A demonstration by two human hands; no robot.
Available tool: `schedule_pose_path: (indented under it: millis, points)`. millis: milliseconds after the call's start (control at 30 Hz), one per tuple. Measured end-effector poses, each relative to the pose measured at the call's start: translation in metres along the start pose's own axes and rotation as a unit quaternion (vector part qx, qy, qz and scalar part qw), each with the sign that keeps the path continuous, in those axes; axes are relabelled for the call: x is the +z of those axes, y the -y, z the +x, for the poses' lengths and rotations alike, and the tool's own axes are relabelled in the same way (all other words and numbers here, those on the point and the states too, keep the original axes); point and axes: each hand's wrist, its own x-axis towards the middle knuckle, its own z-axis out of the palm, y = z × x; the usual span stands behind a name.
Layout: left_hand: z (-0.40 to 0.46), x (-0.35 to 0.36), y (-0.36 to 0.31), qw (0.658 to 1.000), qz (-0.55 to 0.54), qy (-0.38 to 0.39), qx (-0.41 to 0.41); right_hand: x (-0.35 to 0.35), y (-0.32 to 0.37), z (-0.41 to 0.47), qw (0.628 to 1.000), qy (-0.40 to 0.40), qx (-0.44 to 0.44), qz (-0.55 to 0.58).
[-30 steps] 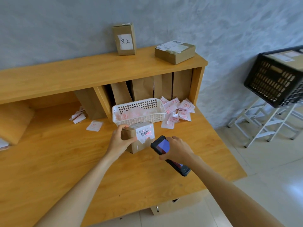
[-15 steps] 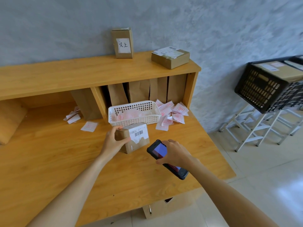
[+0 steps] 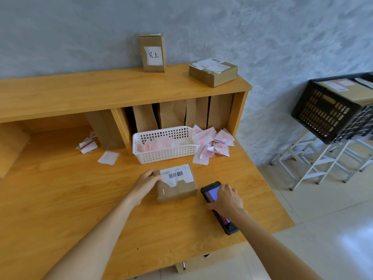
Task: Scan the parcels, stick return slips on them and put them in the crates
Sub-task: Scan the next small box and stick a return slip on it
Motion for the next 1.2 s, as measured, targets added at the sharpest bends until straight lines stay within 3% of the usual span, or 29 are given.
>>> schedule_pose_path:
  millis: [200, 300, 400, 500, 733, 1200]
  points:
    - [0.027, 0.012, 0.002, 0.999, 0.052, 0.009, -0.007, 0.012, -0.002, 0.019, 1.0, -0.017, 0.02, -0.01]
    - [0.043, 0.017, -0.001, 0.993, 0.113, -0.023, 0.026, 0.003, -0.003, 0.034, 0.999, -0.014, 0.031, 0.03]
    - [0.056, 0.026, -0.013, 0.979, 0.183, -0.054, 0.077, -0.01, -0.008, 0.055, 0.994, -0.024, 0.053, 0.096]
    - [0.064, 0.038, -0.031, 0.957, 0.261, -0.038, 0.121, -0.019, -0.012, 0.079, 0.985, -0.046, 0.081, 0.145]
    - [0.083, 0.067, -0.051, 0.917, 0.361, -0.007, 0.169, -0.033, -0.018, 0.121, 0.983, -0.078, 0.106, 0.125]
    - [0.096, 0.074, -0.039, 0.902, 0.394, -0.019, 0.176, -0.046, -0.032, 0.203, 0.963, -0.133, 0.127, 0.199]
